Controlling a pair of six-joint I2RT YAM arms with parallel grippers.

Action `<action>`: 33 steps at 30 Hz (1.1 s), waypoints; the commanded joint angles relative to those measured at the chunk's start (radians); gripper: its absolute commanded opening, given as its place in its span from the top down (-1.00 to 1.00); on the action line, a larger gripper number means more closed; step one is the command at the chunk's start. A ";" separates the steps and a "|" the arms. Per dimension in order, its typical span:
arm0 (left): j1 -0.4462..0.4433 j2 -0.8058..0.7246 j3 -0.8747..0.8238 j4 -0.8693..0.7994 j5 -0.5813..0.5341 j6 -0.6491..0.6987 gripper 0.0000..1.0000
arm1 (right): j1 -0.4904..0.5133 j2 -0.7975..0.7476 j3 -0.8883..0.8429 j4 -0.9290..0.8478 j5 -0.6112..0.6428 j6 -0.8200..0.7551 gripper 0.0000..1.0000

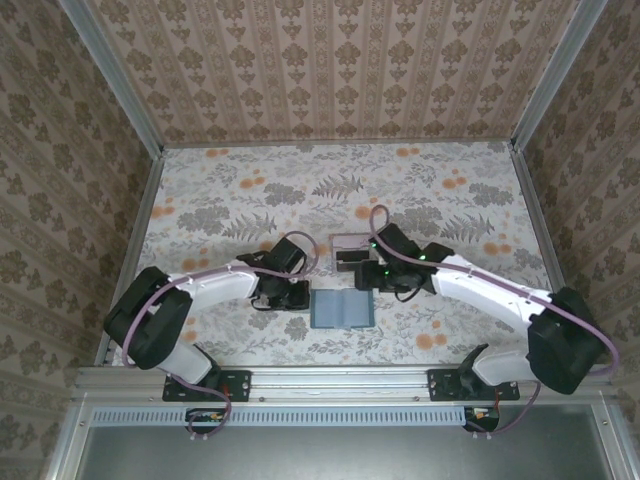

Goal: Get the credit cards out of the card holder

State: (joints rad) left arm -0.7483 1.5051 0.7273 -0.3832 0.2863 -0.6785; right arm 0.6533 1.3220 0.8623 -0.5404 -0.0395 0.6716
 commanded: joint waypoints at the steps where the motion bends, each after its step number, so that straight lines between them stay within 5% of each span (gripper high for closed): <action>1: 0.043 -0.052 0.039 -0.078 -0.039 0.060 0.64 | -0.083 -0.058 -0.038 -0.062 0.105 -0.145 -0.39; 12: 0.262 -0.126 0.085 -0.134 -0.130 0.224 -0.16 | -0.463 -0.033 -0.062 0.095 0.146 -0.412 -0.93; 17: 0.404 -0.123 0.084 -0.123 -0.172 0.280 -0.99 | -0.580 0.048 -0.040 0.171 0.140 -0.466 -1.00; 33: 0.702 -0.348 -0.090 0.188 -0.549 0.453 -1.00 | -0.606 0.115 -0.264 0.936 0.240 -0.627 -1.00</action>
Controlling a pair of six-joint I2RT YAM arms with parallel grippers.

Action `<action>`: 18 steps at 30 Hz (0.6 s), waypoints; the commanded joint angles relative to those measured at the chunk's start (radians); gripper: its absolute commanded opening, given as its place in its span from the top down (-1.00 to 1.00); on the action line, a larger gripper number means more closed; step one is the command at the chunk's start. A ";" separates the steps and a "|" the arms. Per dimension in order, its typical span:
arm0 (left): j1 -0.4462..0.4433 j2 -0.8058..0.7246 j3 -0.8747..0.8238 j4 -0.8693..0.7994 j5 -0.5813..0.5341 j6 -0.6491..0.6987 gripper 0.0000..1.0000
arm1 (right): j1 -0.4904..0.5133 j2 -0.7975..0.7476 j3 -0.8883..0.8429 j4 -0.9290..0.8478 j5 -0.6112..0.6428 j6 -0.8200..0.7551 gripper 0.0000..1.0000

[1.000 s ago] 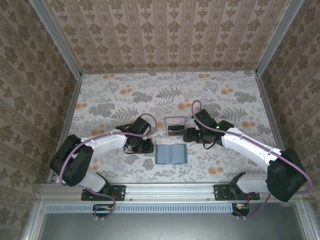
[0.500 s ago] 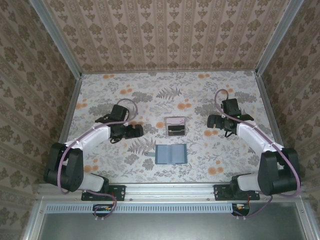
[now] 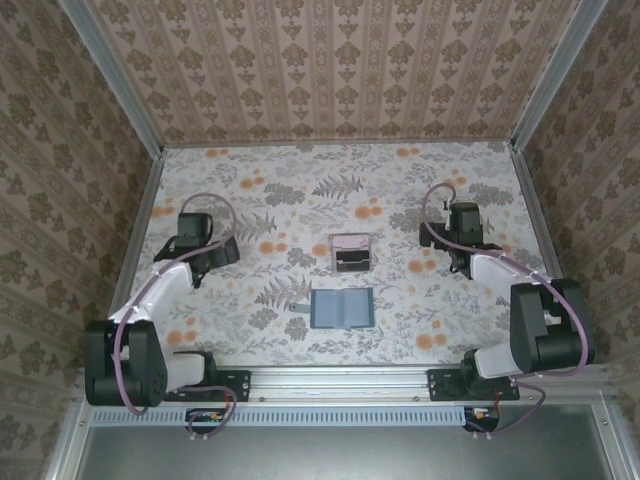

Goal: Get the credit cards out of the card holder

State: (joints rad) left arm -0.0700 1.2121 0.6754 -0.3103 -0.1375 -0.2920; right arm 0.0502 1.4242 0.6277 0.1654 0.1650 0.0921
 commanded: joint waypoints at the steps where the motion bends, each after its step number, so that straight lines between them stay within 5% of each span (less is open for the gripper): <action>1: 0.032 -0.073 -0.062 0.157 -0.146 0.084 -1.00 | -0.003 0.019 -0.042 0.269 0.035 -0.047 -1.00; 8: 0.096 -0.121 -0.297 0.634 -0.110 0.185 -0.99 | -0.004 0.069 -0.118 0.481 0.016 -0.053 -1.00; 18: 0.105 0.113 -0.337 1.076 0.035 0.241 -1.00 | -0.020 0.102 -0.222 0.694 -0.100 -0.077 -1.00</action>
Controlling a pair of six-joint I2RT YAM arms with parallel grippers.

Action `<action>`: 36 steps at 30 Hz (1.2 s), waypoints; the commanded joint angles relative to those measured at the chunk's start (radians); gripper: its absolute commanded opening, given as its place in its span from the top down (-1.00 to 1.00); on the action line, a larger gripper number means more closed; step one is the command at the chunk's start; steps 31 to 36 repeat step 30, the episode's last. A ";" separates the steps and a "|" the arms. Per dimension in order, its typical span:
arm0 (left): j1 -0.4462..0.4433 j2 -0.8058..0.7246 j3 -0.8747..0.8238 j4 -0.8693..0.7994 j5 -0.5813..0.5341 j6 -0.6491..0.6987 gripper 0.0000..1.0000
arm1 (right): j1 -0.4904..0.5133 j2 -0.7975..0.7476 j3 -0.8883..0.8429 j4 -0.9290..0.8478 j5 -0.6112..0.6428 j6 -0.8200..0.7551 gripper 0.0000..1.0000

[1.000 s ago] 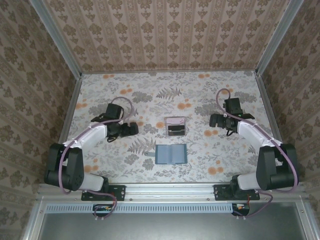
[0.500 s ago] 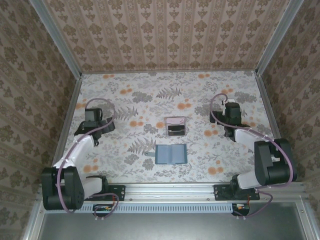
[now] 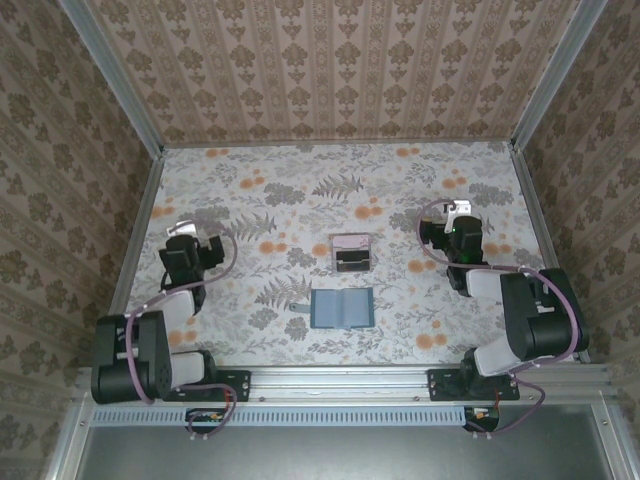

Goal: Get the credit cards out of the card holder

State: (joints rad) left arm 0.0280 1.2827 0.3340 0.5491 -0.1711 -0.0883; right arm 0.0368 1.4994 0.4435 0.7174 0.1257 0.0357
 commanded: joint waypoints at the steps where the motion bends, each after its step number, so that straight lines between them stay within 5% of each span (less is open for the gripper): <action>1: 0.008 0.072 0.004 0.260 0.081 0.041 -1.00 | -0.005 0.033 -0.050 0.170 -0.051 -0.017 -1.00; 10: -0.036 0.265 0.051 0.370 0.111 0.120 -0.99 | -0.009 0.030 -0.040 0.145 -0.046 -0.011 -1.00; 36: -0.056 0.258 0.063 0.329 0.104 0.142 -0.99 | -0.012 0.028 -0.040 0.146 -0.054 -0.011 -1.00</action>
